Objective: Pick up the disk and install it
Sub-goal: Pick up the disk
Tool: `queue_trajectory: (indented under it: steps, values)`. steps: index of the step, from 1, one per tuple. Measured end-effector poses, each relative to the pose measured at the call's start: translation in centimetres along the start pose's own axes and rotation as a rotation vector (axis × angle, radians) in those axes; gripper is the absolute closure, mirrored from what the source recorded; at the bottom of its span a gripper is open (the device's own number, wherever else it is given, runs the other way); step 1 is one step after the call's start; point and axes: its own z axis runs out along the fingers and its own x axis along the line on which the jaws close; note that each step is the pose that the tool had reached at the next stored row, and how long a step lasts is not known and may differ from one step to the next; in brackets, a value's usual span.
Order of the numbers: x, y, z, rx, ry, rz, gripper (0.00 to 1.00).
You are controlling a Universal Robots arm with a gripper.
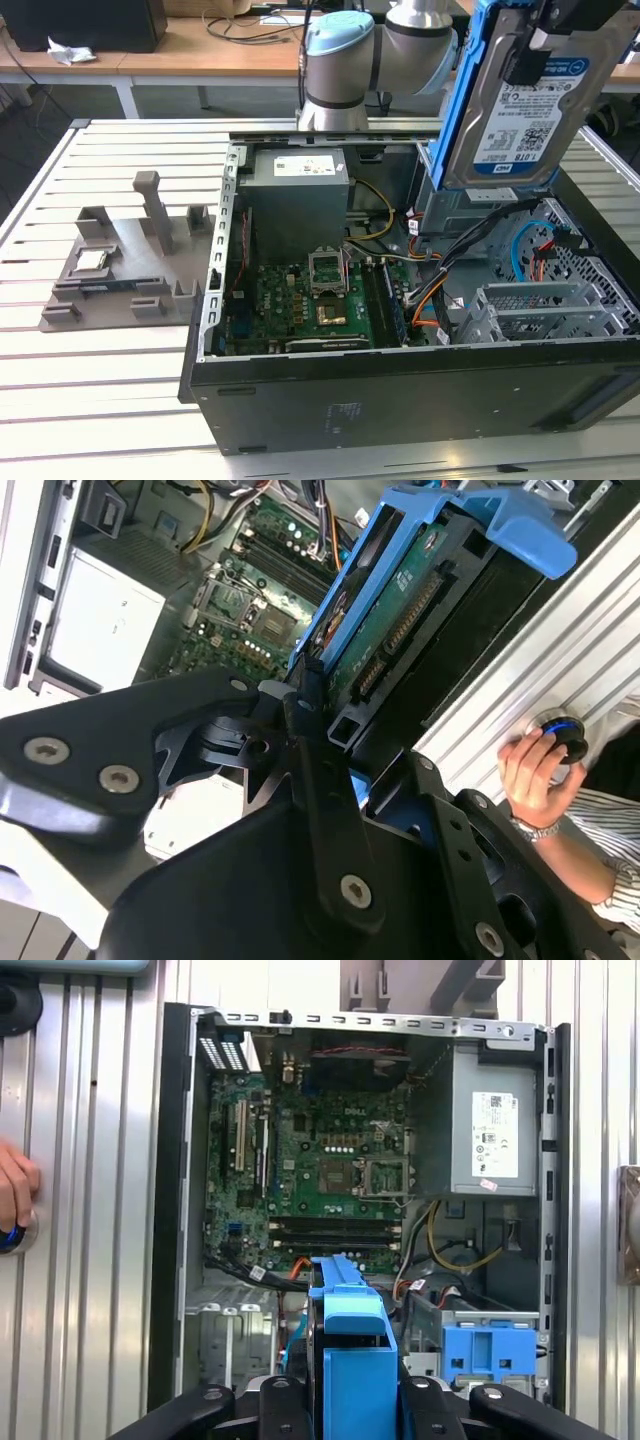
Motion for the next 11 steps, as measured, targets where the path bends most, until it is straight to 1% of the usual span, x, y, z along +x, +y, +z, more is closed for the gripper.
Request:
queue_trajectory:
  steps: [5,11]
  values:
    - [0.96,0.03,-0.01,0.0,-0.0001,0.0,0.63]
    - [1.9,0.06,-0.03,0.0,0.0,0.0,0.63]
